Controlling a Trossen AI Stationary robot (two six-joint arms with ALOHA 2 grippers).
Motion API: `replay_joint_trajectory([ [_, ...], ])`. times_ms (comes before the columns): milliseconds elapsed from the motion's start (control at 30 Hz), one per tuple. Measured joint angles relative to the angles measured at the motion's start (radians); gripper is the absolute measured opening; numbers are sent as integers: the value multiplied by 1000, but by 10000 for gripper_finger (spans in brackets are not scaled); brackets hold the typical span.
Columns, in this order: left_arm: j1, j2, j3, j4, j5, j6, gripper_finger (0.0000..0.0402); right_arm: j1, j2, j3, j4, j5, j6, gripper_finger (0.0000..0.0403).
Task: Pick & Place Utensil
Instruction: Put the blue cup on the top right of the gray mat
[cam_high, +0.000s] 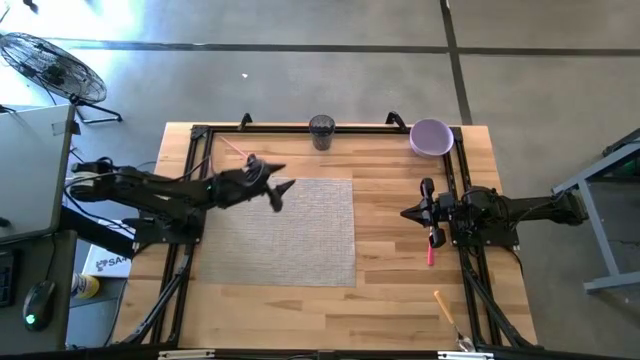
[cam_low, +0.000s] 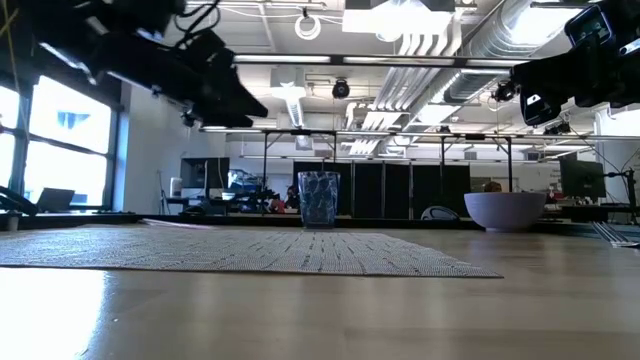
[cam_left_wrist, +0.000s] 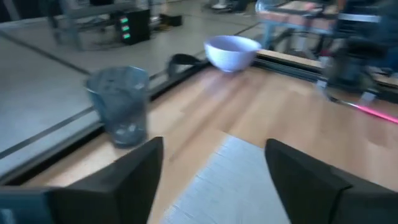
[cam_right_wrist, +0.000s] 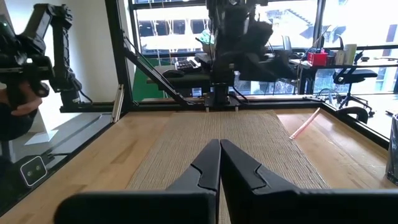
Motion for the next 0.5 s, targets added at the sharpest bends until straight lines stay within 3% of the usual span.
replay_joint_trajectory([
  [267,146,165,273,-244,16,-1,386,0,0,0,0,0,0,5],
  [500,238,261,433,-400,28,-8,399,0,0,0,0,0,0,1],
])
